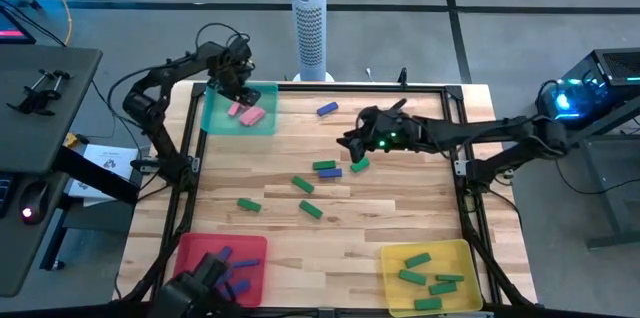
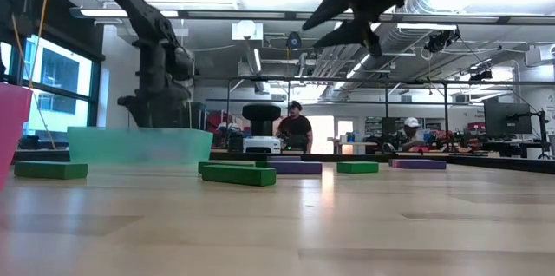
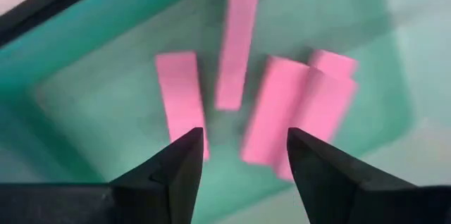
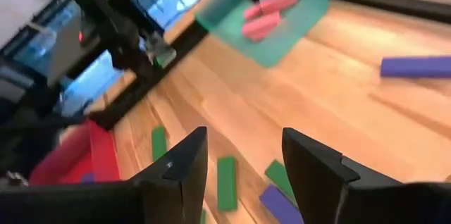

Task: Sort blocks
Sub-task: Put the blue block into the red bin

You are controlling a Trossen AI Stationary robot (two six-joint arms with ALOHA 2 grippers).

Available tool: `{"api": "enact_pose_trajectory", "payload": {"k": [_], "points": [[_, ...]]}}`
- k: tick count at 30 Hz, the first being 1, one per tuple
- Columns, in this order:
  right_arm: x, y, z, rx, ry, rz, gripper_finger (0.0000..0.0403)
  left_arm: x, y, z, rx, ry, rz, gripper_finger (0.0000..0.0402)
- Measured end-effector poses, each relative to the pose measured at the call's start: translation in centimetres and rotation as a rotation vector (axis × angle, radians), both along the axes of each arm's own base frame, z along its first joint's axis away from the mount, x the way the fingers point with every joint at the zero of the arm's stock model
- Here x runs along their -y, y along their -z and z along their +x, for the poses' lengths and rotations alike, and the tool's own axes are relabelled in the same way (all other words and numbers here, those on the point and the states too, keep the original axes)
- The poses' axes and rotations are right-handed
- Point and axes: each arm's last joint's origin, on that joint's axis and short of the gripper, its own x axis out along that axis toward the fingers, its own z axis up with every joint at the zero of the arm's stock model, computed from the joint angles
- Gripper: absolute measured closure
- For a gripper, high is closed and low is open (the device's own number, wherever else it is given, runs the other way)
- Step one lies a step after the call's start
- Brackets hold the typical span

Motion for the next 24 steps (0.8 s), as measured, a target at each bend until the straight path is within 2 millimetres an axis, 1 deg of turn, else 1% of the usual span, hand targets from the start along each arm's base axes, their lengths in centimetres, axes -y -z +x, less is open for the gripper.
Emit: {"api": "enact_pose_trajectory", "payload": {"k": [3, 6, 10, 14, 17, 19, 22, 24], "points": [[0.1, 0.8, 0.5, -0.034, -0.057, -0.007, 0.0242, 1.2, -2.4, 0.1, 0.078, -0.026, 0.03, 0.0206], [0.3, 1.7, 0.9, -0.073, -0.133, -0.042, 0.0242, 3.2, -5.3, 0.8, 0.184, -0.033, 0.081, 0.0209], [0.7, 3.3, 1.7, -0.147, -0.235, -0.122, 0.0242, 6.7, -9.0, 2.4, 0.309, 0.047, 0.2, 0.0215], [0.7, 6.3, 2.9, -0.256, -0.402, -0.221, 0.024, 10.9, -12.3, 3.9, 0.455, 0.169, 0.308, 0.0218], [0.4, 8.8, 3.7, -0.335, -0.516, -0.273, 0.0227, 13.9, -14.1, 4.6, 0.554, 0.213, 0.329, 0.0218], [0.3, 10.4, 4.1, -0.385, -0.565, -0.302, 0.0211, 15.7, -15.0, 4.8, 0.618, 0.214, 0.323, 0.0218], [0.4, 12.2, 4.5, -0.429, -0.588, -0.308, 0.0182, 18.0, -16.2, 4.9, 0.7, 0.219, 0.304, 0.0218], [0.4, 13.2, 4.6, -0.46, -0.596, -0.295, 0.0165, 19.4, -16.7, 4.7, 0.717, 0.23, 0.313, 0.0218]]}}
